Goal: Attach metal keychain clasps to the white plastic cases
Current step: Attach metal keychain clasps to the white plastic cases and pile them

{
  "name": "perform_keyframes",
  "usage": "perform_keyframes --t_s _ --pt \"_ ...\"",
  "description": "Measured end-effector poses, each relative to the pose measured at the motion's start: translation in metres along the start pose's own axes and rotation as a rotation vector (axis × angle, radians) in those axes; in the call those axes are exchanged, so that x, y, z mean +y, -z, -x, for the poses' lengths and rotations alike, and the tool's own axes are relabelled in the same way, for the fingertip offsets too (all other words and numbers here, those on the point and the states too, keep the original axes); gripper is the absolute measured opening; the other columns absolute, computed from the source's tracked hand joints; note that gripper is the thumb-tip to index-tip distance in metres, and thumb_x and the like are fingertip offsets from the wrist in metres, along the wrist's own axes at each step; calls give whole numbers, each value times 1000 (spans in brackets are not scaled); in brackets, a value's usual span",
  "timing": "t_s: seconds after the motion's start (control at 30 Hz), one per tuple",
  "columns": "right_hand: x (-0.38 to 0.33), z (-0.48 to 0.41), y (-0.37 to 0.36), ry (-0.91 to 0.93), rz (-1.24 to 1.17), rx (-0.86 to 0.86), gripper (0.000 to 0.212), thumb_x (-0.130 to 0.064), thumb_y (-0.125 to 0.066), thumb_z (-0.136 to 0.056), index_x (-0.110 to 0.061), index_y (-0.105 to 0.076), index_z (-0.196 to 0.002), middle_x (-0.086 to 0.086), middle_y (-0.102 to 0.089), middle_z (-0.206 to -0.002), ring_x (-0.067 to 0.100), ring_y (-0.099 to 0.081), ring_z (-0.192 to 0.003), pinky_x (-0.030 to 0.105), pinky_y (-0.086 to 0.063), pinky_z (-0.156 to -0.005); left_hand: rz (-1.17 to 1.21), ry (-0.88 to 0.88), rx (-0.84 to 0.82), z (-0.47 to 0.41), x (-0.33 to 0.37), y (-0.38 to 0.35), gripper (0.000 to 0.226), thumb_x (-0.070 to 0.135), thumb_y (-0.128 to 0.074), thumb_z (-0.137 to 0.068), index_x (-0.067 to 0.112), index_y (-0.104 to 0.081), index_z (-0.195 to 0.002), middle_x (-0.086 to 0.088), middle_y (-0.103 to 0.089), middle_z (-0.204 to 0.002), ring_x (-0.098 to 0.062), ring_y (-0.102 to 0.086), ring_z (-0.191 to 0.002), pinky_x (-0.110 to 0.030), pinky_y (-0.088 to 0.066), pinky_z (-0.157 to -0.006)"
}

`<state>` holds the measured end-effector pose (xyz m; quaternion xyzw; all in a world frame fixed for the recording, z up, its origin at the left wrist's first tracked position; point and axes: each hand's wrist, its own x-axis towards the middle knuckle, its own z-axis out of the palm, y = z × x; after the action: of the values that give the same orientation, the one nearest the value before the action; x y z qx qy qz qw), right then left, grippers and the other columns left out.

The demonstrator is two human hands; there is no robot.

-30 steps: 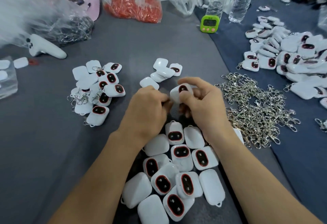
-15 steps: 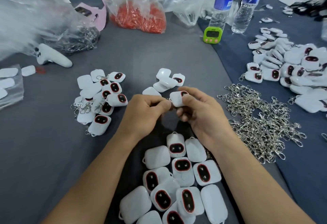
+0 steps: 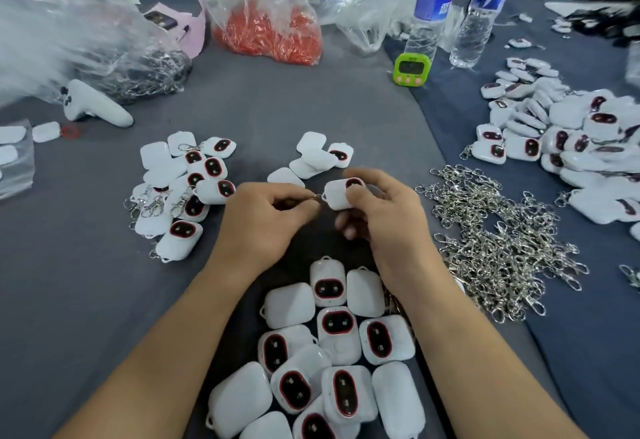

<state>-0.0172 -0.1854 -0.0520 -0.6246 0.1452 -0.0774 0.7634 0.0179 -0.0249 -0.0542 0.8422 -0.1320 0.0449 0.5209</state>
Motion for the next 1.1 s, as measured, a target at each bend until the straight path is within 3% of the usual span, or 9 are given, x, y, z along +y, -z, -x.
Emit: perform_keyframes --t_s 0.1,0.2,0.37,0.47,0.6,0.7,0.83,1.0,1.1 --pt "-3 -1 2 -82 -117 -14 20 4 -52 -99 -5 -66 -111 6 -71 -70 21 -56 -51 25 -42 -43 212 84 -58 -2 -1 -1 24 12 -79 -83 35 -81 -81 14 -78 -83 -1 -72 -81 -9 -50 -71" --pt "-6 -2 3 -137 -206 -2 16 2 -54 -99 -6 -65 -108 10 -71 -72 19 -57 -48 24 -41 -42 226 47 -102 -2 3 -1 27 8 -73 -88 33 -81 -79 11 -75 -72 0 -66 -67 -10 -48 -67" --pt "-4 -5 4 -137 -200 28 10 -2 -56 -99 -7 -63 -105 9 -69 -71 16 -55 -45 23 -39 -39 -131 -153 -67 7 3 -3 15 28 -68 -93 34 -79 -101 14 -73 -77 -8 -66 -73 -19 -49 -68" --pt "-3 -6 3 -140 -197 30 9 -3 -55 -100 -7 -63 -101 6 -68 -65 15 -54 -44 22 -38 -38 -237 -245 7 13 5 -3 30 31 -69 -84 35 -76 -113 14 -69 -75 -11 -62 -74 -19 -47 -75" --pt "-3 -6 3 -142 -172 22 8 -5 -57 -100 -7 -65 -97 7 -67 -62 13 -54 -43 20 -37 -37 -402 -393 94 14 5 -1 33 20 -73 -82 28 -77 -114 9 -63 -67 -18 -56 -70 -26 -40 -87" --pt "-4 -4 2 -140 -165 16 6 -7 -59 -99 -5 -65 -99 8 -67 -62 12 -53 -43 20 -37 -37 -410 -424 183 15 6 -3 35 21 -71 -82 25 -76 -116 9 -62 -65 -14 -50 -69 -24 -38 -85" --pt "-5 -4 3 -149 -170 39 6 -7 -61 -99 -4 -64 -103 8 -67 -62 12 -53 -42 19 -37 -37 -449 -548 196 15 4 -4 24 19 -72 -85 26 -79 -107 8 -69 -68 -15 -55 -61 -31 -38 -83" --pt "-4 -2 3 -130 -166 62 6 -8 -64 -98 -5 -66 -102 7 -68 -64 12 -54 -44 20 -38 -38 -511 -544 203 14 0 -5 16 23 -70 -89 26 -81 -101 7 -66 -64 -14 -48 -56 -30 -34 -82" --pt "0 -1 6 10 67 145 6 -12 -70 -93 -16 -72 -97 1 -74 -74 13 -64 -58 32 -53 -53 -448 -446 207 15 1 -9 13 25 -69 -88 26 -80 -95 13 -65 -67 -5 -47 -64 -24 -31 -83"
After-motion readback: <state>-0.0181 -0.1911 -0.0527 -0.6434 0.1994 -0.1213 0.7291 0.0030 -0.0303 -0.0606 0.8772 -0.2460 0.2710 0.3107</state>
